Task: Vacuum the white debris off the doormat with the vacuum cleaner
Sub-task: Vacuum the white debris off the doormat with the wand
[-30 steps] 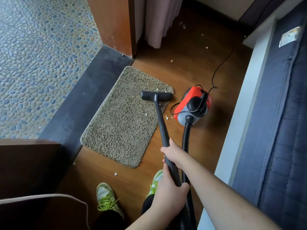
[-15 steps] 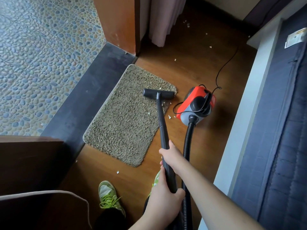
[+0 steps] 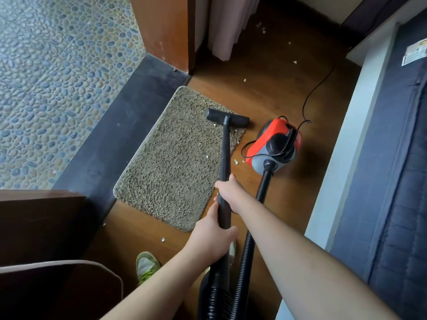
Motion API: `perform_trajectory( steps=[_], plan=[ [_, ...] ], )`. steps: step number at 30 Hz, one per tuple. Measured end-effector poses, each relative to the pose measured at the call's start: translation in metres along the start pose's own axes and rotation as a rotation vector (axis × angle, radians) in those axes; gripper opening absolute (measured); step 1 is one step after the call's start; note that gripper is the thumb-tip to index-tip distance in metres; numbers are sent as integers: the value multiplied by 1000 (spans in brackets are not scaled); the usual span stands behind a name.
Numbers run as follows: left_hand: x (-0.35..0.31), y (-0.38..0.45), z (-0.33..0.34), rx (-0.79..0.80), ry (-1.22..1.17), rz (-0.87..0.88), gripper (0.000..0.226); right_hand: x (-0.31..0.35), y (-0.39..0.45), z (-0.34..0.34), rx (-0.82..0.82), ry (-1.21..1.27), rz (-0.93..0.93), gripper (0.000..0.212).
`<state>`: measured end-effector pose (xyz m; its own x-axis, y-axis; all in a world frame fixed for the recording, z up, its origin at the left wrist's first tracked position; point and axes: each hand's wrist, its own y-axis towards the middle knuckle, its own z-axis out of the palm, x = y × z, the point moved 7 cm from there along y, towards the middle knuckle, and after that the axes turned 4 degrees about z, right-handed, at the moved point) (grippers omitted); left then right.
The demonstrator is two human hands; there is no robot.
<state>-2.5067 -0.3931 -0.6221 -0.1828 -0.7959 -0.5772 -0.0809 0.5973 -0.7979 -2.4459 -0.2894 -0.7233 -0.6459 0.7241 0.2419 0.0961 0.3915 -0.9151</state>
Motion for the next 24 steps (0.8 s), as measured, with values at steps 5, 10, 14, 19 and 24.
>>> perform_trajectory(
  steps=[5,10,14,19,24],
  plan=[
    [20,-10,-16,26,33,-5,85,-10,-4,28,23,73,45,67],
    [43,-21,-44,10,124,9,83,-16,-16,64,65,156,89,74],
    [58,-32,-64,-2,175,2,83,-21,-25,91,71,147,127,77],
    [76,-43,-86,-23,179,5,83,-23,-38,117,86,174,137,78],
    [86,-55,-100,-29,154,9,82,-21,-48,132,81,210,110,71]
  ],
)
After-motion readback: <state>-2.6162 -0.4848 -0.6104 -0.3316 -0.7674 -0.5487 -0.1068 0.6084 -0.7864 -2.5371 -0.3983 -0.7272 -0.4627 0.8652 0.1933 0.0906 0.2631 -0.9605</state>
